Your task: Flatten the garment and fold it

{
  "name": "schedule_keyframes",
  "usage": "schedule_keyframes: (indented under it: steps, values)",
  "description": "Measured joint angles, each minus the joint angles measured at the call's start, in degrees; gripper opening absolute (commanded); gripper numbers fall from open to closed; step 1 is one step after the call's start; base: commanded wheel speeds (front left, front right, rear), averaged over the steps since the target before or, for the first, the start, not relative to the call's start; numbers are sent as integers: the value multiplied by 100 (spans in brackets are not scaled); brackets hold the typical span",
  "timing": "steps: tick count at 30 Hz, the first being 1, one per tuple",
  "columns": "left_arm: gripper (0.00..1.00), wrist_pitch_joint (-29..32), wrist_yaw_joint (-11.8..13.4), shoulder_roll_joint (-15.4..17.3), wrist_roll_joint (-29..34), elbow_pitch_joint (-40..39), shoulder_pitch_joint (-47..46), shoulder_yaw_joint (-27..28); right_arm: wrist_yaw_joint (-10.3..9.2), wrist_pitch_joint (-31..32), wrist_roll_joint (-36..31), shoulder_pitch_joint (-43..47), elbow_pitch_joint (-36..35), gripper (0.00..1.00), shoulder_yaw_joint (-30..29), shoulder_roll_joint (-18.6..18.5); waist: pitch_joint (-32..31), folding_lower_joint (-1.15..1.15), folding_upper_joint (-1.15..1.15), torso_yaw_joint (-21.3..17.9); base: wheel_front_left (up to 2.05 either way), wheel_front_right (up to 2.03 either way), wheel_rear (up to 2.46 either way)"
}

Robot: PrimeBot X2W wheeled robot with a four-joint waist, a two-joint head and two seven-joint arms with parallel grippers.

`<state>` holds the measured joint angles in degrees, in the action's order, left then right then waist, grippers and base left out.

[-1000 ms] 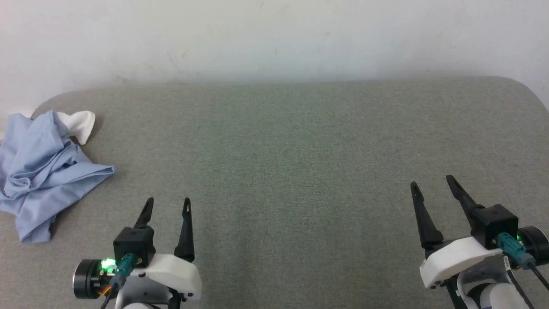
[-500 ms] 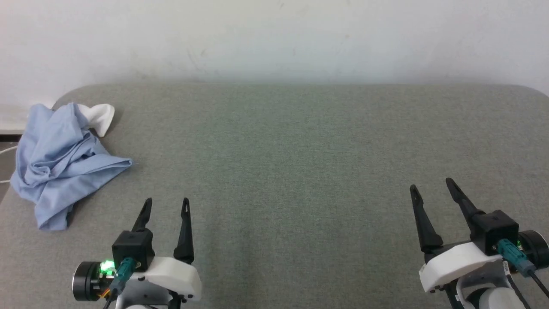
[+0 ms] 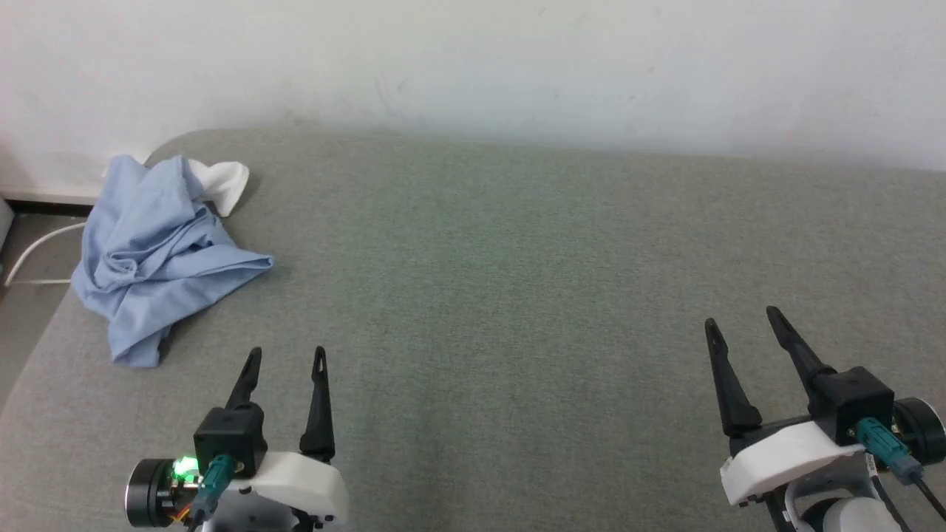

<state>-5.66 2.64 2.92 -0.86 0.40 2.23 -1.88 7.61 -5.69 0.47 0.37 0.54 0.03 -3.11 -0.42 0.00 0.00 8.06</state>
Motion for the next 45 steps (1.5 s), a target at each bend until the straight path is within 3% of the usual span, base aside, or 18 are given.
schedule_keyframes:
  steps: [45]
  values:
    - [100,-531,259,1,-8,-70,240,-148,0,-519,107,224,243,100,102,2,-108,0,0,1629,0,0,0]
